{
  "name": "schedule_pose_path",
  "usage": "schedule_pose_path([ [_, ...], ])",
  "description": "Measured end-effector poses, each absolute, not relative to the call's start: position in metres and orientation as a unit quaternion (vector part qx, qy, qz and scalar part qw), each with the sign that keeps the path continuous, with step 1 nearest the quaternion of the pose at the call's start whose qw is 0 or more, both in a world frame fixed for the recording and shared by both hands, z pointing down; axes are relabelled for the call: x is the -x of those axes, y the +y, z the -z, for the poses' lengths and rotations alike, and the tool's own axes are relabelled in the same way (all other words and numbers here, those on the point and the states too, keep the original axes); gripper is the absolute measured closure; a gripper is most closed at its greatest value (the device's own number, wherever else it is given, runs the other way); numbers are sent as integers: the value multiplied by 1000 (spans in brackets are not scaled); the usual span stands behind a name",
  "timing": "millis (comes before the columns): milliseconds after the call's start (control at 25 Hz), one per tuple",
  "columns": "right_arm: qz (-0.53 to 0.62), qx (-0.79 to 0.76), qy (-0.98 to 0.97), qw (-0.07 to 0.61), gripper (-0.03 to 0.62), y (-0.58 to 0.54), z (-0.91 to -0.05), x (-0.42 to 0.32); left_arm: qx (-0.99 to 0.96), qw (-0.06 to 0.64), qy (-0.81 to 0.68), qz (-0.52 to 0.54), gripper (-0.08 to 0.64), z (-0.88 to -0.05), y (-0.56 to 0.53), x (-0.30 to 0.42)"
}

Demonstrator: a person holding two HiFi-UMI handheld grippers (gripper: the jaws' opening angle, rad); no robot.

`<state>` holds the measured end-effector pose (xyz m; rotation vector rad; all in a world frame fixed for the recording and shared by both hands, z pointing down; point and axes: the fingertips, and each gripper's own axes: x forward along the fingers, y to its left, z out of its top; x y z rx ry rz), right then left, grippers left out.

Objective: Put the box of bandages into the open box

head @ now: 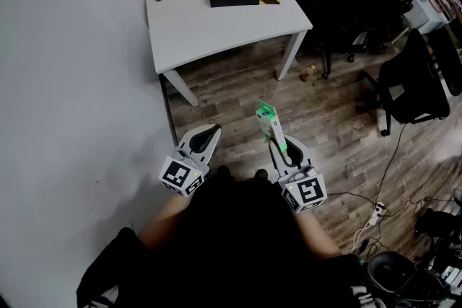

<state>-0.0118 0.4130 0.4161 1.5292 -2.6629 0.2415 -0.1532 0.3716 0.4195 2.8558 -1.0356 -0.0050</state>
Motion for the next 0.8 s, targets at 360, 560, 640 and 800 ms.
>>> schedule_pose_path([
  [360, -85, -505, -858, 31, 502, 422, -414, 13, -943, 58, -328, 5, 545, -419, 378, 152],
  [560, -87, -507, -857, 26, 500, 428, -412, 7, -948, 56, -312, 6, 545, -417, 385, 139],
  [640, -86, -506, -858, 25, 500, 429, -411, 6, -951, 55, -305, 6, 545, -416, 388, 134],
  [800, -87, -507, -857, 20, 500, 430, -410, 3, -954, 53, -296, 7, 545, -415, 390, 126],
])
